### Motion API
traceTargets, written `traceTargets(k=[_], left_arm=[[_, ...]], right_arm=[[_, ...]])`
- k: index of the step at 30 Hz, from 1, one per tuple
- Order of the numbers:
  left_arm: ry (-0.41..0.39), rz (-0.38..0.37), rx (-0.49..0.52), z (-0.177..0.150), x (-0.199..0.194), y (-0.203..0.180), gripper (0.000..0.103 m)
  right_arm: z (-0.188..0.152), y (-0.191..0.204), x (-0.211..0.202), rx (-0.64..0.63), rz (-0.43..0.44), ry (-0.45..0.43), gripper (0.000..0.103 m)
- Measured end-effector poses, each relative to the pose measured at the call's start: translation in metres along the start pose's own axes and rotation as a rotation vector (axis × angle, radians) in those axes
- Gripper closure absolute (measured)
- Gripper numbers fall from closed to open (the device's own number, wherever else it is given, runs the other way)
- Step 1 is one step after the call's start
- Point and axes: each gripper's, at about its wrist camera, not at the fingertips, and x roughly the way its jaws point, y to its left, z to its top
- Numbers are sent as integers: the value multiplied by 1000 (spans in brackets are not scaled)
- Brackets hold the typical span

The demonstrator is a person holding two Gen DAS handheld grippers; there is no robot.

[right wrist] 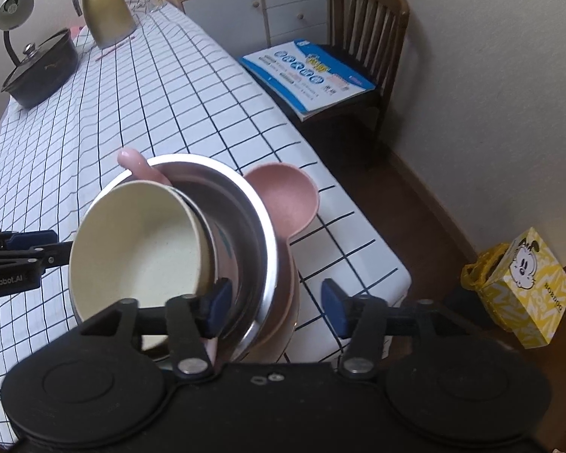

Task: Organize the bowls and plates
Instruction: 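Lower the nested bowls onto the pink bear-shaped plate with both grippers, then open both grippers and release the bowl stack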

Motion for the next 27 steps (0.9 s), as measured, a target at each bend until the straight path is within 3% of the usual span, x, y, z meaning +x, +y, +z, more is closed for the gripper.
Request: traceTargets(k=[4, 10, 13, 20, 22, 27], left_arm=[[-39, 3, 15, -1, -15, -3, 58], [-101, -11, 27, -3, -40, -5, 56], [-134, -19, 37, -6, -54, -6, 47], [-209, -41, 64, -19, -85, -9, 44], [-230, -53, 66, -23, -94, -10, 35], [-271, -66, 54, -34, -113, -13, 26]], right_arm=[[-2, 1, -16, 2, -9, -43, 31], [-12, 14, -40, -55, -16, -118, 23], [-17, 26, -52, -79, -12, -160, 20], [-28, 52, -83, -134, 0, -289, 8], [-33, 60, -91, -153, 2, -330, 6], [-48, 75, -105, -197, 5, -409, 2]])
